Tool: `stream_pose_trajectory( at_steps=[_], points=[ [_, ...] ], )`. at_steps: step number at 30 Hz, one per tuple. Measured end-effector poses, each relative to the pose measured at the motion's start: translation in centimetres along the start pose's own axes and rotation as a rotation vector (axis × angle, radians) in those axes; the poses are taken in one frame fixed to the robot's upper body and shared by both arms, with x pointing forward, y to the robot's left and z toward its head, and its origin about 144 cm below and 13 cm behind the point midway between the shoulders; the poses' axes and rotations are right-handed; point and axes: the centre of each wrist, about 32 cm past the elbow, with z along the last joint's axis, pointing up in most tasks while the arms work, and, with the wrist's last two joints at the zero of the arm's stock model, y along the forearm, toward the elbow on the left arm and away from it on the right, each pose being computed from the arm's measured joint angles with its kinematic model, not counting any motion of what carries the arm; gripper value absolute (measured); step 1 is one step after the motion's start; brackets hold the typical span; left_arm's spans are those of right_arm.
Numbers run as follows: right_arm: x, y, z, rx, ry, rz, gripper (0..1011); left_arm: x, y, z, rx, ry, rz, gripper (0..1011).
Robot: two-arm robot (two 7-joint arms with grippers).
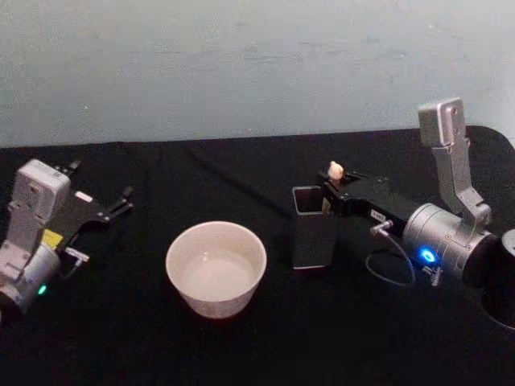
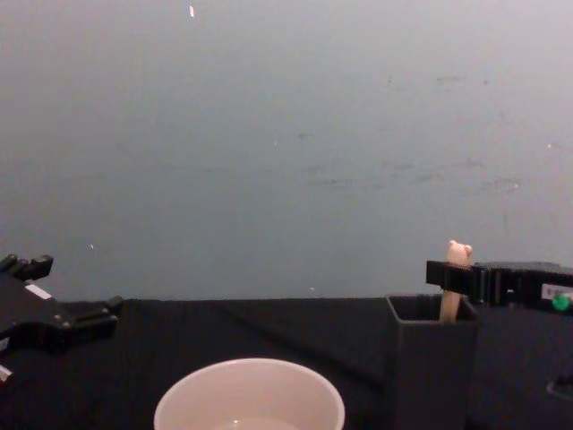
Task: Pick up the stirring spoon with one hand, stir inside the cup, then place it back in its original position.
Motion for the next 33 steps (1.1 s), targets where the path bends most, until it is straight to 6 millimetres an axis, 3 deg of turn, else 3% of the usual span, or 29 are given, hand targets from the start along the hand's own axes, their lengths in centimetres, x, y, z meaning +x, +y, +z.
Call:
stream_pose_trajectory(
  at_steps=[6,25,30,33],
  points=[
    [-0.01,0.00,0.01,0.001,0.000,0.000,303,0.00,0.00,0.00,0.000,0.000,0.000,1001],
    [-0.02,0.00,0.02,0.002,0.000,0.001,898,0.00,0.00,0.00,0.000,0.000,0.000,1001],
    [-0.06,-0.02,-0.01,0.011,-0.006,-0.001,1003,0.00,0.00,0.00,0.000,0.000,0.000,1001],
    [-0.29,-0.10,0.07,0.034,-0.016,-0.003,1002,0.00,0.00,0.00,0.000,0.000,0.000,1001]
  ],
)
